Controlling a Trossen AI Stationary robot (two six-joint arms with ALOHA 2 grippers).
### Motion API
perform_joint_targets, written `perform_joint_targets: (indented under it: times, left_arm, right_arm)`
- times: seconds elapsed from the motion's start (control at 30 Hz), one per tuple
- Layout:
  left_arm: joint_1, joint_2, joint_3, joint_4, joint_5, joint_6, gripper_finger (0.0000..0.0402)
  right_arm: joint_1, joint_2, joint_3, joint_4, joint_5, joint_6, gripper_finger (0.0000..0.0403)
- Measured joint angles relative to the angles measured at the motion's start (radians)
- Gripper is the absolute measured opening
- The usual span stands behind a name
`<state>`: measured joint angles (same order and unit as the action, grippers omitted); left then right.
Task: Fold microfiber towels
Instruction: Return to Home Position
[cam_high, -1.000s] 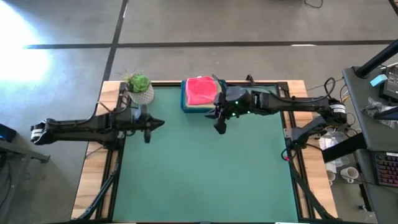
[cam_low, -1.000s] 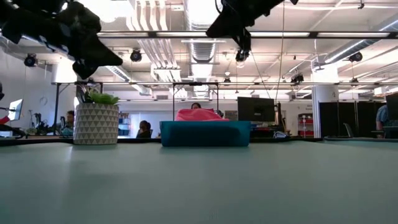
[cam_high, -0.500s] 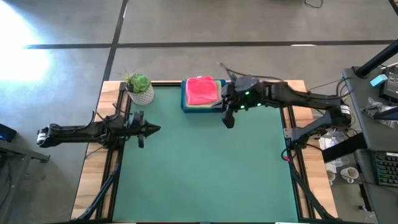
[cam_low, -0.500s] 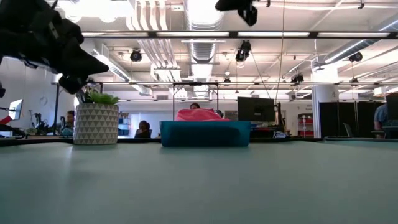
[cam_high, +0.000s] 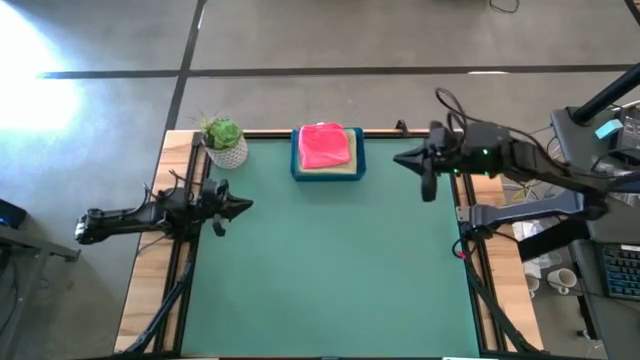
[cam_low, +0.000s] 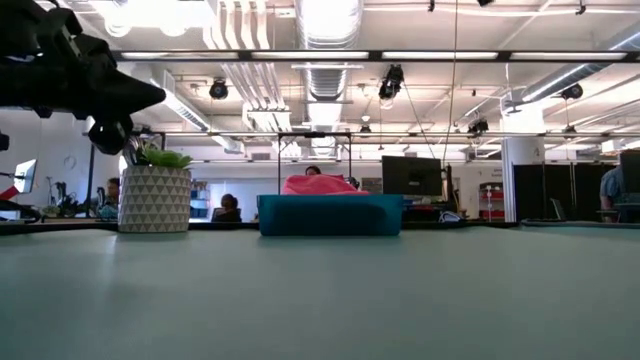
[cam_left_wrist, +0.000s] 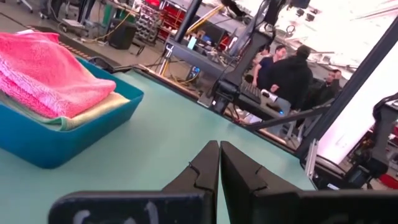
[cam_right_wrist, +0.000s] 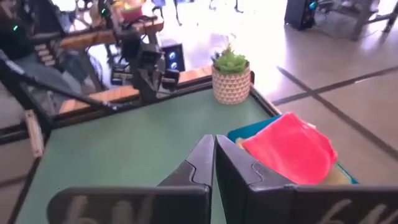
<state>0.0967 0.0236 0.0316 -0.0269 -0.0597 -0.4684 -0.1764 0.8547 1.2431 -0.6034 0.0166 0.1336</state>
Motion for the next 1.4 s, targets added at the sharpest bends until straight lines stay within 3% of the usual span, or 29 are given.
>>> perform_joint_targets:
  times: [0.33,0.6,1.07,1.4]
  left_arm:
    - [0.0,0.044,-0.003,0.011,-0.001,0.003,0.0]
    - [0.001,0.044,-0.004,0.011,-0.001,0.004,0.0]
    - [0.001,0.039,0.003,0.01,-0.001,0.011,0.0]
    - [0.001,0.008,0.008,0.011,-0.001,0.191,0.0]
  right_arm:
    - [0.002,-0.31,-0.519,0.369,0.01,0.169,0.0009]
    - [0.002,-0.47,-0.845,0.631,0.002,0.275,0.0009]
    - [0.002,-0.677,-1.163,0.9,-0.053,0.392,0.0009]
    - [0.002,-0.854,-1.23,0.813,-0.08,0.36,0.0009]
